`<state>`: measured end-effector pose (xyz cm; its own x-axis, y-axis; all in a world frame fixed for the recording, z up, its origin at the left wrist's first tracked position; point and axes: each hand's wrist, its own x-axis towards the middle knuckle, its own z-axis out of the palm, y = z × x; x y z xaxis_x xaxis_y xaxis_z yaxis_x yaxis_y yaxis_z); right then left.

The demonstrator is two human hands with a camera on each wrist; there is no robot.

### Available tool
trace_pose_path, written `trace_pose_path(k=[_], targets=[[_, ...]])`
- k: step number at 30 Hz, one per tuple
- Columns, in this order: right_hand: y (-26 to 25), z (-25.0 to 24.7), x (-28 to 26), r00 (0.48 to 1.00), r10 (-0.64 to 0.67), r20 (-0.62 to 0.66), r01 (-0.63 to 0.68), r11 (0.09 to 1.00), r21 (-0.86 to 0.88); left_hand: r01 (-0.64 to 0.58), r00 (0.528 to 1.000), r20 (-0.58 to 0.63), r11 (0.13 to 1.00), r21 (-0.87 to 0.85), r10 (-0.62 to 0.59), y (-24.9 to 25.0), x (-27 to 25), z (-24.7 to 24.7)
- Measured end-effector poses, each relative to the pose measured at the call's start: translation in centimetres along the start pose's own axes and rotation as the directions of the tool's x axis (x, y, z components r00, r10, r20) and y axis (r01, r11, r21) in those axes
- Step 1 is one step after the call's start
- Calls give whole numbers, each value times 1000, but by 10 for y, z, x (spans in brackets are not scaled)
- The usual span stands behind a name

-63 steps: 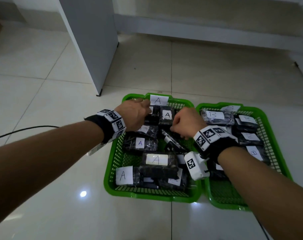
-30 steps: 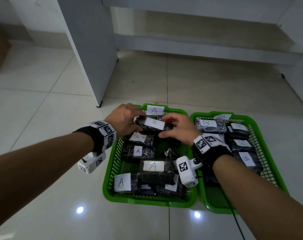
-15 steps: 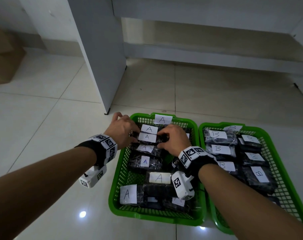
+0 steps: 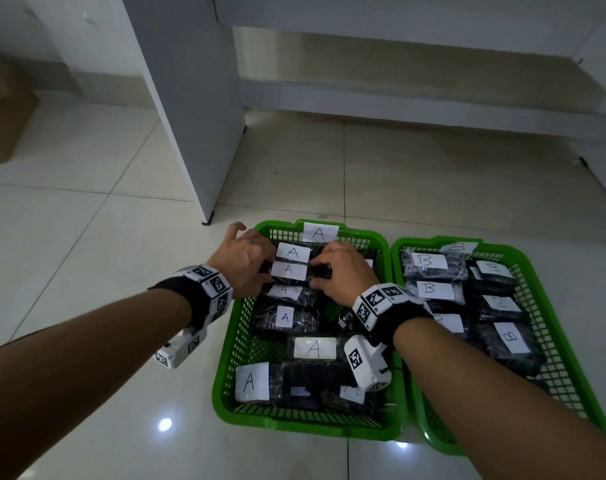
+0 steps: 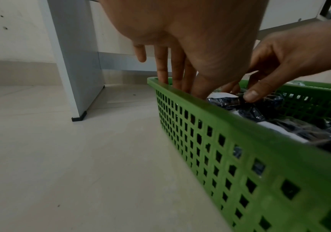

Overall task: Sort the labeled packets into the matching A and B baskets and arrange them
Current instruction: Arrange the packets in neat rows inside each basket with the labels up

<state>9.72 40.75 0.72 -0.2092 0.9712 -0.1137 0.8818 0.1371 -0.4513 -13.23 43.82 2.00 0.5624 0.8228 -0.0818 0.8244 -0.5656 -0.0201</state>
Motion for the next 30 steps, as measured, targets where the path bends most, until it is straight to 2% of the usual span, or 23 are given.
trace_pose_path(k=[4,7,9,11,13,15,17,20,24,28,30], targets=[[3,-10,-7,993,25,-115,-15,997,81,8,1000,-6,999,-51,-9,4,-1,-4],[5,-23,-22,995,43,-94,-29,989,142,-18,999,-37,998,-66,16,7,-4,-4],[6,-31,-33,998,52,-19,-48,984,170,-88,988,-138,992,-87,76,11,-7,-5],[5,-39,-45,992,44,120,-70,973,221,-200,966,-204,962,-187,161,22,-9,-8],[2,-42,-58,946,17,323,-102,963,248,-294,954,-150,907,-302,259,39,-13,-13],[-2,-41,-69,870,14,493,-111,979,169,-343,939,-89,875,-343,333,54,-18,-14],[-6,-36,-77,844,1,537,-45,997,69,-337,937,-41,867,-367,347,65,-24,-13],[-8,-37,-81,882,4,471,-35,998,58,-277,946,23,842,-464,324,70,-34,-16],[0,-58,-83,911,42,411,-146,963,225,-226,932,136,833,-505,335,80,-47,-26],[9,-71,-85,950,35,309,-174,885,433,-197,967,44,840,-505,252,86,-38,-25],[15,-67,-79,977,126,171,-196,844,499,-162,983,5,871,-463,185,79,-30,-27]])
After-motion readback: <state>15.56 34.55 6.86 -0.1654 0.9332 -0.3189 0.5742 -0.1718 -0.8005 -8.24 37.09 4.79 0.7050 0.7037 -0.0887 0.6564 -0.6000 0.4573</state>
